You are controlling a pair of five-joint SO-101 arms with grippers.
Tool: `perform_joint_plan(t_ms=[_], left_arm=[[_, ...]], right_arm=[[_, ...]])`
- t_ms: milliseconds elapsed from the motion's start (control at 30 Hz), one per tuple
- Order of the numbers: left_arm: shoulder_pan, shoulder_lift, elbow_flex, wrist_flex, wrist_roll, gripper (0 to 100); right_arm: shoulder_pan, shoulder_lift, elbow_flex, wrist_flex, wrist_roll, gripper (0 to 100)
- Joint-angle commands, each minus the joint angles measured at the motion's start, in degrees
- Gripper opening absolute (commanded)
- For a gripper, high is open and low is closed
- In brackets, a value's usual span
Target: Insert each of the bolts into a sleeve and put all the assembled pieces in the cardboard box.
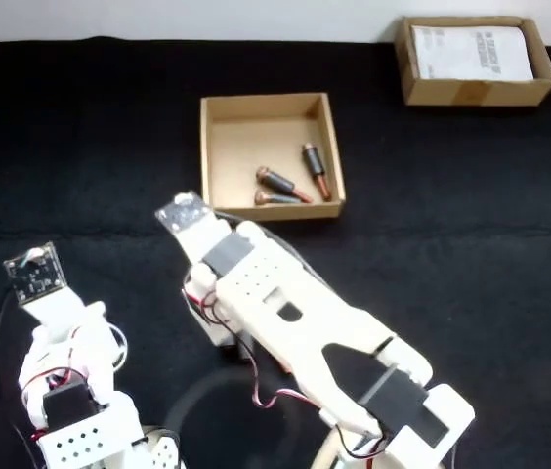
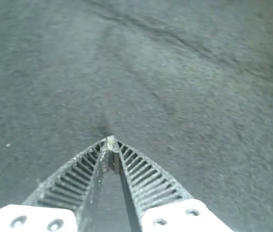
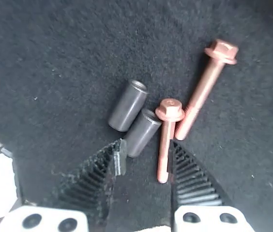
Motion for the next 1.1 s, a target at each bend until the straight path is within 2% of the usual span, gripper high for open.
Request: perform_joint_plan(t_ms=[0, 200, 333, 1000, 1067], left_arm=[[-1.8, -0.5, 1.0, 1.4, -0.4, 1], [-1.8, -0.5, 1.0, 2.3, -0.4, 1], [-1.8, -0.5, 1.0, 2.3, -0.4, 1], [-1.8, -0.7, 1.0, 2.5, -0.4, 1], [-1.8, -0.7, 1.0, 2.5, -0.4, 1]], right_arm=[[-0.9, -3.0, 3.1, -4.0, -0.4, 12.2], [-5.1, -2.9, 5.3, -8.2, -2.5, 12.2], [-5.3, -1.9, 6.7, -12.9, -2.4, 12.2], [-5.2, 12.5, 1.6, -13.5, -2.8, 11.8], [-5.2, 13.5, 0.7, -13.5, -2.8, 9.1]])
